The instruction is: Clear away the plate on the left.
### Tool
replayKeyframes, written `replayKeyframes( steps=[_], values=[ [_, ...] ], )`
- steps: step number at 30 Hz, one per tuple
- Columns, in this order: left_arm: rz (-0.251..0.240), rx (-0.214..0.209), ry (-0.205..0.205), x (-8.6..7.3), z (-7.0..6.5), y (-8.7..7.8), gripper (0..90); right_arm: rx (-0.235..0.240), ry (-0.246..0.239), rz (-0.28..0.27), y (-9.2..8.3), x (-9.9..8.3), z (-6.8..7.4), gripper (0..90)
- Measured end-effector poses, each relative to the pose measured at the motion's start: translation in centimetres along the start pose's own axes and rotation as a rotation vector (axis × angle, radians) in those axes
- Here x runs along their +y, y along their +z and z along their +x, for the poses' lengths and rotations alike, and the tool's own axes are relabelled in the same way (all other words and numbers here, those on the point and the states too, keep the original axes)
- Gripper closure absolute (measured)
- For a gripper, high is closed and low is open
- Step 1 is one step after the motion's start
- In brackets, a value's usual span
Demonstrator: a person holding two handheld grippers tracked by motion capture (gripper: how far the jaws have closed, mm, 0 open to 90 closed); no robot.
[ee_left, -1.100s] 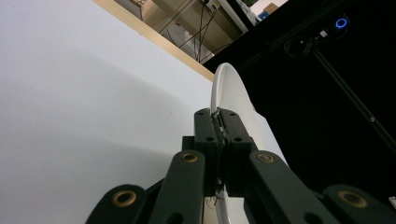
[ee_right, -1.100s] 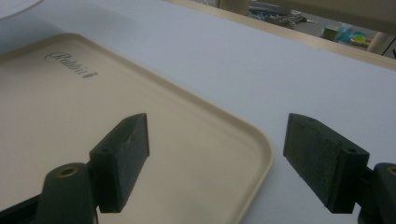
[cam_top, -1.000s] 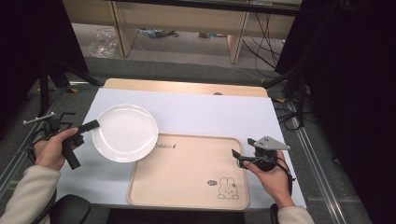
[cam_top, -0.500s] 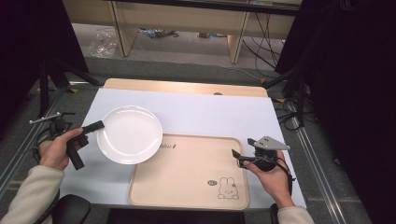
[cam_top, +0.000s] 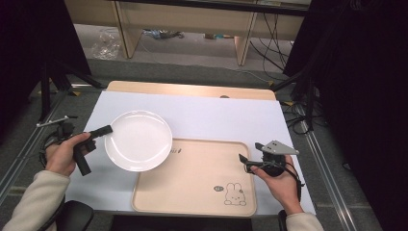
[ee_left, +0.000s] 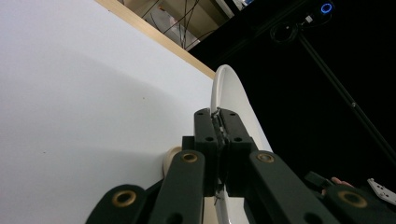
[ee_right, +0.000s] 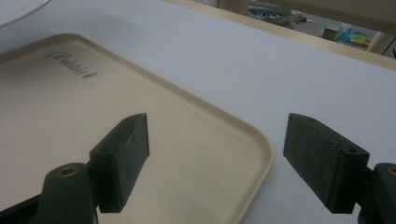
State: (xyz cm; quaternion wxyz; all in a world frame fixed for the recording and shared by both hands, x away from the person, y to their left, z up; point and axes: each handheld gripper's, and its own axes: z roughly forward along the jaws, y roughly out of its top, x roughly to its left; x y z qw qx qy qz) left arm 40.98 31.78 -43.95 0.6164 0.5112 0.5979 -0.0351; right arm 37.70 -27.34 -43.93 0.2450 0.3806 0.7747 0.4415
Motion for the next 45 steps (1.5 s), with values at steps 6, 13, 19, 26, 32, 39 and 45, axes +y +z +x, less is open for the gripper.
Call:
replayKeyframes(
  steps=[6, 13, 19, 26, 32, 39, 45],
  values=[
    [0.009, -0.01, -0.002, -0.3, -0.3, 0.4, 86.7, -0.001, -0.001, -0.001, 0.0, 0.0, 0.0, 23.3],
    [0.02, -0.015, 0.001, -0.5, -0.6, 0.7, 86.7, -0.004, -0.003, -0.006, 0.0, 0.0, 0.0, 23.3],
    [0.028, -0.021, 0.006, -0.6, -0.7, 0.9, 86.7, -0.002, 0.006, -0.003, 0.0, 0.0, 0.0, 23.3],
    [0.035, -0.024, 0.006, -0.8, -0.8, 1.1, 86.7, -0.002, 0.005, -0.004, 0.0, 0.0, 0.0, 23.3],
    [0.042, -0.029, 0.001, -0.9, -1.0, 1.3, 86.7, 0.0, -0.001, 0.0, 0.0, 0.0, 0.0, 23.3],
    [0.047, -0.037, 0.005, -1.1, -1.3, 1.5, 86.7, -0.004, -0.001, -0.007, 0.0, 0.0, 0.0, 23.3],
    [0.052, -0.04, 0.006, -1.2, -1.4, 1.7, 86.7, -0.002, 0.004, -0.004, 0.0, 0.0, 0.0, 23.3]
  ],
)
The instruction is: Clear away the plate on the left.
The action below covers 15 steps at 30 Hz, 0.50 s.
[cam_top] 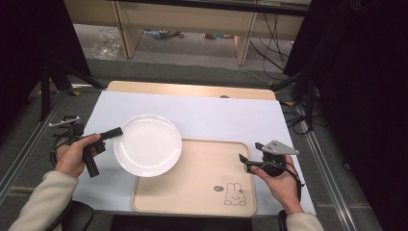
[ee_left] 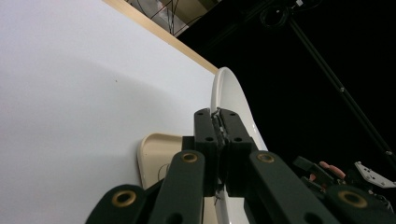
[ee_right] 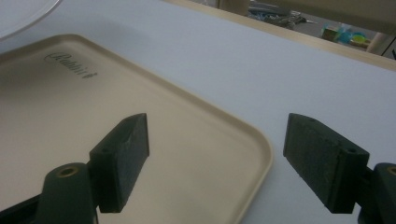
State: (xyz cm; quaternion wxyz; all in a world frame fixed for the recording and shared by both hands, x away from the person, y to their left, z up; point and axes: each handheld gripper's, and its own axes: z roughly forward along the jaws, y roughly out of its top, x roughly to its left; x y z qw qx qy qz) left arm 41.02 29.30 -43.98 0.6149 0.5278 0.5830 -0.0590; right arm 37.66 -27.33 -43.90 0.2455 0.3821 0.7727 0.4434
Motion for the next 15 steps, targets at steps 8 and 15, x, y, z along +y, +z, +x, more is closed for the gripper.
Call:
replayKeyframes(
  steps=[8, 15],
  values=[
    [0.006, -0.01, -0.007, -0.12, -0.13, 0.21, 86.6, 0.0, 0.0, 0.0, 0.0, 0.0, 0.01, 23.3],
    [0.013, -0.011, -0.004, -0.19, -0.22, 0.31, 86.6, 0.0, 0.0, 0.0, 0.0, 0.0, 0.0, 23.3]
  ],
)
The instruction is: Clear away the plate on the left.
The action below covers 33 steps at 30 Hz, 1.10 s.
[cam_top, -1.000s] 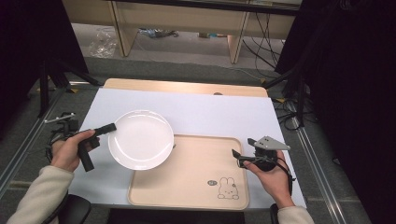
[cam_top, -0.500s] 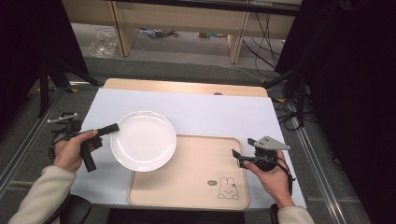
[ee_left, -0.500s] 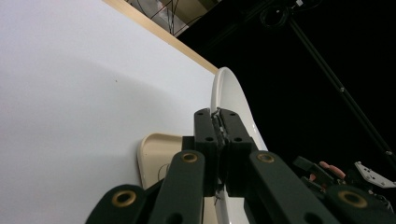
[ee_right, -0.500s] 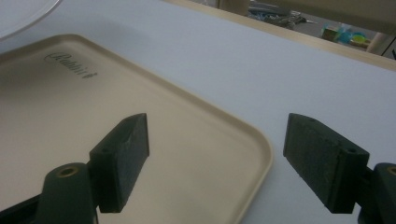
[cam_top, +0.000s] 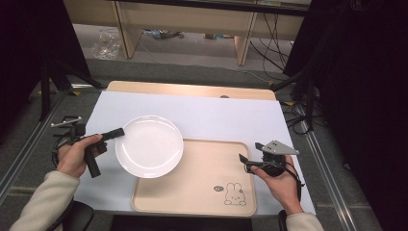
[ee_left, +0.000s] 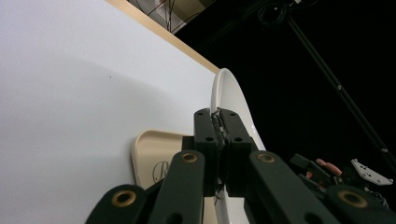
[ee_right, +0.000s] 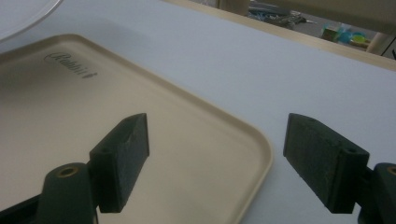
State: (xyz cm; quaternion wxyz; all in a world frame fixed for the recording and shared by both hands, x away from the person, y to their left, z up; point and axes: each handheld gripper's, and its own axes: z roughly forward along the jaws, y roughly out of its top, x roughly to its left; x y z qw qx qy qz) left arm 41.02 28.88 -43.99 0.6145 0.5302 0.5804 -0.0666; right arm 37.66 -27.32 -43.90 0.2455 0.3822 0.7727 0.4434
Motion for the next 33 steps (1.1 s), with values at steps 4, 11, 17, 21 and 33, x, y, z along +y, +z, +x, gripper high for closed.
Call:
replayKeyframes(
  steps=[4, 11, 17, 21, 33],
  values=[
    [0.0, -0.002, -0.004, 0.0, -0.1, 0.1, 86.7, -0.001, 0.001, -0.001, 0.0, 0.0, 0.0, 23.3],
    [0.009, -0.011, -0.004, -0.2, -0.3, 0.4, 86.6, 0.0, 0.001, -0.001, 0.0, 0.0, 0.0, 23.3],
    [0.015, -0.017, -0.005, -0.3, -0.4, 0.6, 86.6, 0.0, 0.002, 0.0, 0.0, 0.0, 0.0, 23.3],
    [0.019, -0.02, -0.003, -0.4, -0.5, 0.8, 86.6, 0.001, 0.002, 0.001, 0.0, 0.0, 0.0, 23.3],
    [0.041, -0.033, 0.0, -0.8, -1.0, 1.4, 86.6, 0.001, 0.003, 0.001, 0.0, 0.0, 0.0, 23.3]
  ],
)
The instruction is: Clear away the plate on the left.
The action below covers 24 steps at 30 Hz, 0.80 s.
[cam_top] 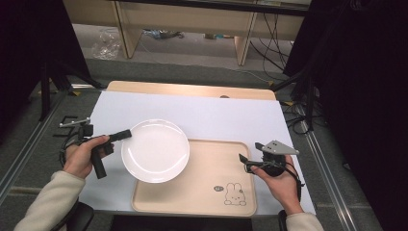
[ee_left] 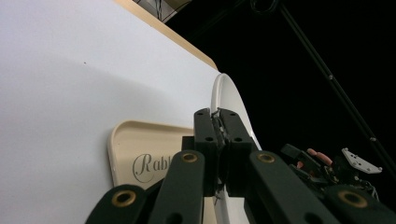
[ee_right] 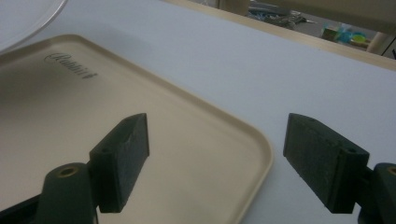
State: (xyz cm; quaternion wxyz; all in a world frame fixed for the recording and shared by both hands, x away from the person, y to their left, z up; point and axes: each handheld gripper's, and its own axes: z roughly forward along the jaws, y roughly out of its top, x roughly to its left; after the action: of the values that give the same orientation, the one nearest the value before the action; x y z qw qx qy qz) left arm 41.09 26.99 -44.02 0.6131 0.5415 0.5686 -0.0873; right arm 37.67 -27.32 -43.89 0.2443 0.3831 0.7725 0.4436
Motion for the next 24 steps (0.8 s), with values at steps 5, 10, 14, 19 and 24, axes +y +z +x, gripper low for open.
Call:
replayKeyframes(
  steps=[5, 10, 14, 19, 24],
  values=[
    [0.012, -0.005, 0.002, -0.2, -0.2, 0.3, 86.6, -0.001, -0.004, 0.0, 0.0, 0.0, 0.0, 23.3],
    [0.027, -0.008, 0.004, -0.4, -0.4, 0.7, 86.9, -0.001, -0.007, -0.001, 0.1, 0.0, 0.0, 23.3],
    [0.039, -0.007, 0.005, -0.5, -0.6, 1.1, 87.0, -0.001, -0.006, 0.0, 0.1, 0.0, 0.0, 23.3],
    [0.052, -0.007, 0.01, -0.7, -0.7, 1.5, 86.9, -0.001, -0.006, -0.001, 0.0, 0.0, 0.0, 23.2],
    [0.069, -0.007, 0.013, -0.9, -0.9, 2.0, 87.0, -0.001, -0.007, -0.001, 0.0, 0.0, 0.0, 23.3]
  ],
)
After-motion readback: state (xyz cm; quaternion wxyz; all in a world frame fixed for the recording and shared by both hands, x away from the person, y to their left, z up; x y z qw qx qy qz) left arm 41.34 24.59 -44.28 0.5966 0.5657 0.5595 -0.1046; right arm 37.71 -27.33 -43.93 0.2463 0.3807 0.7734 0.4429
